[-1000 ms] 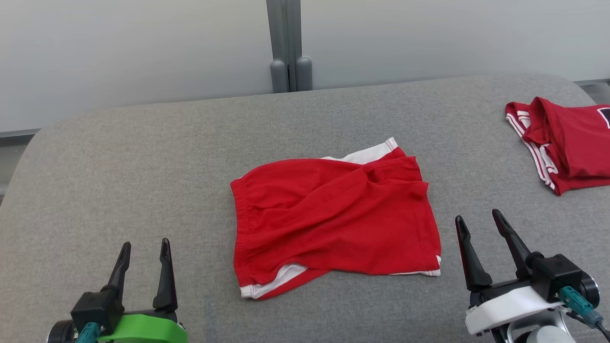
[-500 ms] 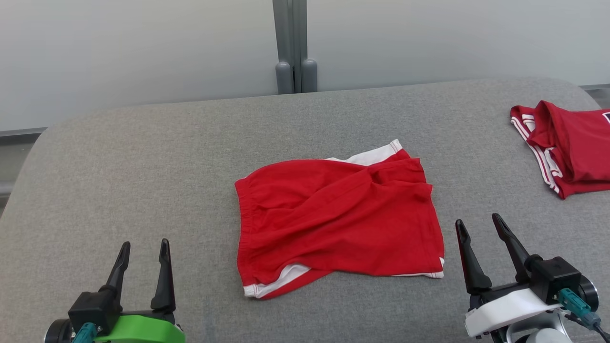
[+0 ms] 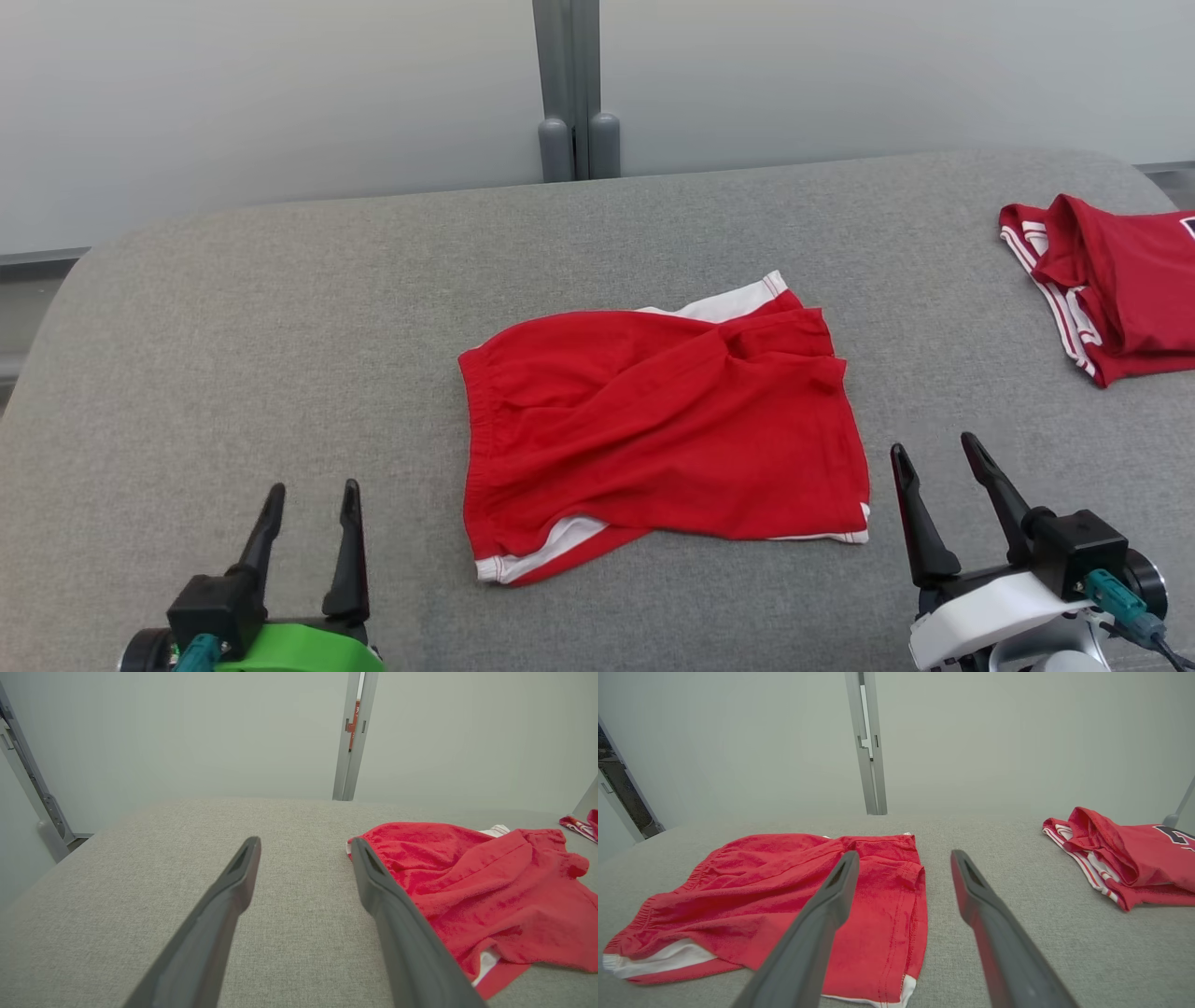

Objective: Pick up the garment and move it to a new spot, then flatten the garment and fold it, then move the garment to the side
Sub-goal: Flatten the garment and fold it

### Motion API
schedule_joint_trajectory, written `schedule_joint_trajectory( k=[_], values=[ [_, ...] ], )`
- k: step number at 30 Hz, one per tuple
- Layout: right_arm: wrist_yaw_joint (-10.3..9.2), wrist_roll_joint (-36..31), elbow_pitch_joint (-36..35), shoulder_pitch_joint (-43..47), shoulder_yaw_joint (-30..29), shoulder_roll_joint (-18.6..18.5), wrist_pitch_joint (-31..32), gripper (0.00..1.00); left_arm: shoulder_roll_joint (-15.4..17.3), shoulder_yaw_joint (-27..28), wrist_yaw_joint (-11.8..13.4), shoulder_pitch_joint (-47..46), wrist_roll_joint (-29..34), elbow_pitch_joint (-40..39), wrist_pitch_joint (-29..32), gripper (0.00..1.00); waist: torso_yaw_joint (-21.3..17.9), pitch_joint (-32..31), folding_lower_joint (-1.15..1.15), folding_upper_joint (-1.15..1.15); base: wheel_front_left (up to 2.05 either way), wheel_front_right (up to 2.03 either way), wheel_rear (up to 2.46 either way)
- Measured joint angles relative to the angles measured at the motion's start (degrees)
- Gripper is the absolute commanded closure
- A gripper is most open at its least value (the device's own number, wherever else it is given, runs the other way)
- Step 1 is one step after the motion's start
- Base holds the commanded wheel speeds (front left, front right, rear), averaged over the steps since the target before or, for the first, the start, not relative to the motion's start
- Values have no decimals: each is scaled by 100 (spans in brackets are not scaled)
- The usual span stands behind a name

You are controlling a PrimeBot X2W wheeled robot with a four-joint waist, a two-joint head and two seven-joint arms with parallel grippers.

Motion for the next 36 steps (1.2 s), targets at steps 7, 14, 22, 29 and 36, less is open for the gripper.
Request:
schedule_joint_trajectory(
  k=[7,14,22,29,36],
  values=[
    [0,-8,570,-142,45,0,1,0,-34,-577,-24,-38,-76,520,-1,0,-26,141,0,0,0,0,0],
    [0,10,1490,-585,209,29,1,0,-13,-1205,-27,-320,-298,1190,0,0,-81,371,0,0,0,0,0],
    [0,245,2342,-996,424,104,0,0,19,-1814,-27,-618,-541,1723,0,0,-90,615,0,0,0,0,0],
    [0,445,2809,-1221,631,214,0,0,27,-2060,-29,-832,-740,2058,-1,0,-97,732,0,0,0,0,0],
    [0,803,3147,-1284,820,335,-18,54,35,-2223,-29,-901,-966,2202,0,71,-70,736,0,0,0,0,0]
  ],
)
